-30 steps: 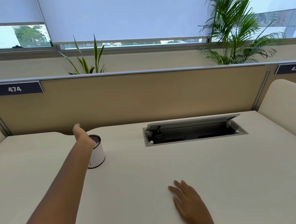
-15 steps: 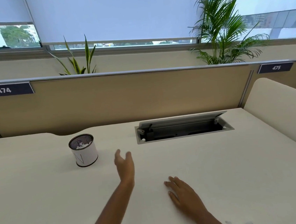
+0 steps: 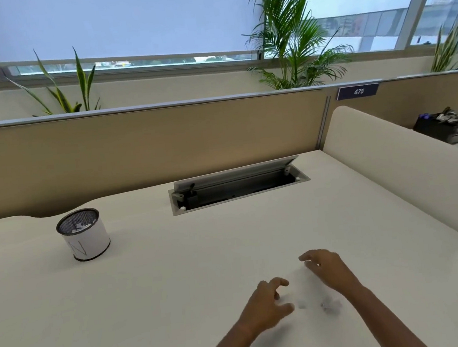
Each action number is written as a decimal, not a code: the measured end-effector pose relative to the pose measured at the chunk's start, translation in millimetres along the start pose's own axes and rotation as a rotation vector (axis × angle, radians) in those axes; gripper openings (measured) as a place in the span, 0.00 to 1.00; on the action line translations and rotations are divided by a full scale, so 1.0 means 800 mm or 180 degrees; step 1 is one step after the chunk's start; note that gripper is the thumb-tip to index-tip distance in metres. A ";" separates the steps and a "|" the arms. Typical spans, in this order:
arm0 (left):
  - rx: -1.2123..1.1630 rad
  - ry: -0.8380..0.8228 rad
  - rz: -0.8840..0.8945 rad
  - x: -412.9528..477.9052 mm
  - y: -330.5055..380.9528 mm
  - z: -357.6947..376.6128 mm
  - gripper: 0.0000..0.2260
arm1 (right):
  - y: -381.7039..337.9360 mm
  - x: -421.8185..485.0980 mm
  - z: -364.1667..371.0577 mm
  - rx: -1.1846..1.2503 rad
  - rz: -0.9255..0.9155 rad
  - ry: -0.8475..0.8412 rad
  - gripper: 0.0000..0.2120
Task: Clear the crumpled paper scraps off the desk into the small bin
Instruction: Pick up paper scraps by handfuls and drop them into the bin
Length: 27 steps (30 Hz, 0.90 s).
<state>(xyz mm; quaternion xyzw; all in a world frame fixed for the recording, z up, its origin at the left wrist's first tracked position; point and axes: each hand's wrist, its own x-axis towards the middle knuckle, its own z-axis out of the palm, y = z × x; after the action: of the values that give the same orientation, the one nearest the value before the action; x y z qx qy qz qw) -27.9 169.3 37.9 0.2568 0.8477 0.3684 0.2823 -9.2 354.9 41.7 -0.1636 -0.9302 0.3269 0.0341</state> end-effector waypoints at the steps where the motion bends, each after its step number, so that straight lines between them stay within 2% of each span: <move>1: 0.0208 -0.0055 0.0064 0.000 0.005 0.008 0.23 | 0.008 -0.007 -0.007 0.0067 0.0109 0.0008 0.08; 6: 0.1020 -0.0092 0.0218 0.006 0.020 0.037 0.26 | 0.032 -0.041 -0.025 0.0224 0.0497 -0.0223 0.09; 9: 0.1288 0.0187 0.0318 0.010 0.023 0.045 0.19 | 0.037 -0.057 -0.026 -0.0048 0.0562 -0.0672 0.17; 11: 0.1403 0.0401 0.0395 0.011 0.022 0.051 0.13 | 0.032 -0.067 -0.021 -0.0209 0.0507 -0.0817 0.17; 13: 0.1478 0.0546 0.0444 0.012 0.019 0.054 0.11 | 0.027 -0.072 -0.012 -0.0300 0.0381 -0.0756 0.15; 16: 0.1425 0.0652 0.0368 0.014 0.011 0.053 0.09 | 0.019 -0.073 0.002 -0.0226 0.0266 -0.0513 0.20; 20: 0.0977 0.0807 0.0204 0.009 -0.009 0.041 0.10 | -0.001 -0.066 0.003 0.0303 0.0321 -0.0313 0.11; 22: 0.0417 0.0899 0.0054 0.004 -0.016 0.031 0.10 | -0.013 -0.060 0.003 0.0776 0.0360 -0.0247 0.08; 27: -0.2599 0.0860 -0.0602 -0.021 -0.018 -0.002 0.10 | -0.051 -0.047 0.014 0.1695 0.0334 -0.0651 0.11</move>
<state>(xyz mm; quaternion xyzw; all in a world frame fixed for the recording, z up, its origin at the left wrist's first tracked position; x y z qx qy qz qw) -20.5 149.3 32.3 -0.0050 0.6817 0.6760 0.2797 13.0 306.2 59.9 -0.1629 -0.8005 0.5757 -0.0351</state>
